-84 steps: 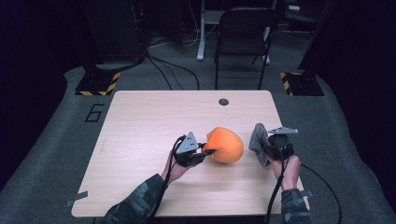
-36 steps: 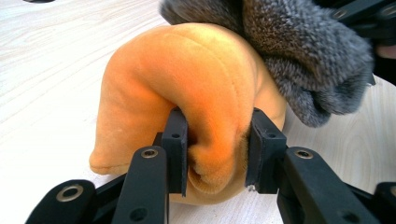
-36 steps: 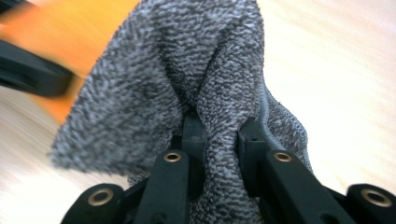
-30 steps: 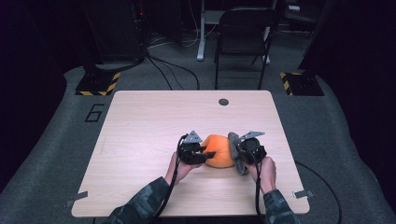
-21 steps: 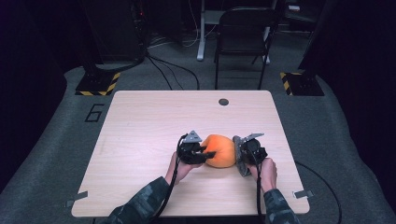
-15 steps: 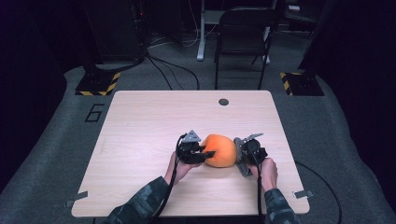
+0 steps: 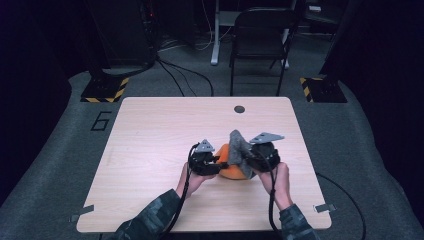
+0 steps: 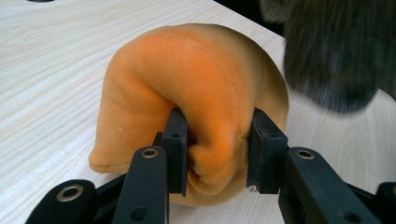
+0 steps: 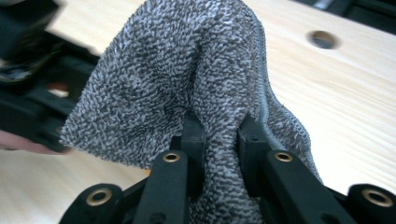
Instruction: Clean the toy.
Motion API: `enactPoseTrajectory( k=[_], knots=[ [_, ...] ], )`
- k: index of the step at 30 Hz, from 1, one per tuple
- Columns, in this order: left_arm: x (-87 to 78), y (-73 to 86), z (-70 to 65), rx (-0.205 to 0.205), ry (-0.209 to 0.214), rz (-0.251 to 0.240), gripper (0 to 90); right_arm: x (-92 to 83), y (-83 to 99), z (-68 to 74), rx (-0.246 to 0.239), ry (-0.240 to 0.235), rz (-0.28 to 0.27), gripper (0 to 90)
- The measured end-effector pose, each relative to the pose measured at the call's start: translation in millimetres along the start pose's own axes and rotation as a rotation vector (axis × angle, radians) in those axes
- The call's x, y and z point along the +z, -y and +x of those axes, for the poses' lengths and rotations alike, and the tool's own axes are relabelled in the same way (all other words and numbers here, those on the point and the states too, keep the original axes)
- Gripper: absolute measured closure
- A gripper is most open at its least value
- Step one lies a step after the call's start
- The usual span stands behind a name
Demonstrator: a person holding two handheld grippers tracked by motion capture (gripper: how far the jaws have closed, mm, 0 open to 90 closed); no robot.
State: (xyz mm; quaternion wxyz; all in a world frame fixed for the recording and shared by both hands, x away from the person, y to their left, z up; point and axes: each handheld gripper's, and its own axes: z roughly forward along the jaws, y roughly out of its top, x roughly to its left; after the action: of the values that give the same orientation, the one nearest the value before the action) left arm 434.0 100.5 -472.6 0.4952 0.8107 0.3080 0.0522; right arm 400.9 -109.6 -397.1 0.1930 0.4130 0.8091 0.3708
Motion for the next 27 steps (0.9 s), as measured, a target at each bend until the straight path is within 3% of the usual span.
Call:
enactPoseTrajectory(
  k=[2,4,5,9,13,27],
  knots=[
    [0.8,-0.1,-1.3,0.008,-0.013,0.005,64.4,17.6,1.7,13.0,-0.035,-0.01,0.037,76.5],
    [2.0,1.9,1.0,0.004,-0.019,0.012,64.5,30.6,6.7,18.8,-0.072,0.025,0.045,76.6],
    [1.8,2.6,2.9,-0.013,-0.005,0.012,64.4,32.0,7.2,19.9,-0.067,0.028,0.051,76.6],
    [1.8,1.8,0.3,0.008,-0.012,0.013,64.1,29.4,6.8,16.7,-0.076,0.033,0.058,76.7],
    [2.3,2.3,1.0,-0.001,-0.006,0.005,64.1,26.2,10.0,12.6,-0.084,0.061,0.076,76.7],
    [2.4,2.4,2.0,0.007,-0.001,0.004,64.1,24.9,33.8,-32.0,0.028,0.114,0.162,76.6]
  ],
)
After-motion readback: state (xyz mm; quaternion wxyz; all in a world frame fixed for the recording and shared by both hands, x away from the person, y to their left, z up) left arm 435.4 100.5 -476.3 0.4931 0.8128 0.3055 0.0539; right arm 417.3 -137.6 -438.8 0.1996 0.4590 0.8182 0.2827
